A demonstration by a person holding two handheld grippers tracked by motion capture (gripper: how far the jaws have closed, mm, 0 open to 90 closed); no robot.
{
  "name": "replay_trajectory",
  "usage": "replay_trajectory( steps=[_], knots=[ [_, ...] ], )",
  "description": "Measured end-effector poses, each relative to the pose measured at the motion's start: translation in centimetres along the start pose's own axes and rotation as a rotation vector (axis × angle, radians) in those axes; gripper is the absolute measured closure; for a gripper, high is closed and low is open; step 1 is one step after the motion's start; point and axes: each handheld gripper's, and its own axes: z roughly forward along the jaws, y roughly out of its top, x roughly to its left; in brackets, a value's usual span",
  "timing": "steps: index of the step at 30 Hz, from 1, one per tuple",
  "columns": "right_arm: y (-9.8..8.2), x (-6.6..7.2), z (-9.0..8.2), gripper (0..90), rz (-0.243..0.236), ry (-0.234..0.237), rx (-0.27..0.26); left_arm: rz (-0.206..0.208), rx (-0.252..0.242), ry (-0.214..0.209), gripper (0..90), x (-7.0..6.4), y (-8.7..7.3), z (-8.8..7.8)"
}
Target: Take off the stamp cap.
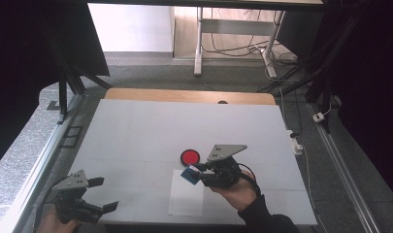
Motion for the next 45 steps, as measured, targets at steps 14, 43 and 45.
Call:
replay_trajectory(
  steps=[14,43,45],
  knots=[
    [0.3,0.4,-0.5,71.4,-0.030,0.019,0.000,0.081,-0.015,-0.105,0.0,-0.6,2.6,3.0],
    [0.7,0.7,-1.2,71.4,-0.031,0.058,-0.036,0.302,0.031,-0.277,0.0,-3.6,9.2,9.5],
    [0.8,0.8,-1.2,71.4,-0.033,0.061,-0.036,0.317,0.035,-0.296,0.0,-3.6,9.6,10.0]
  ],
)
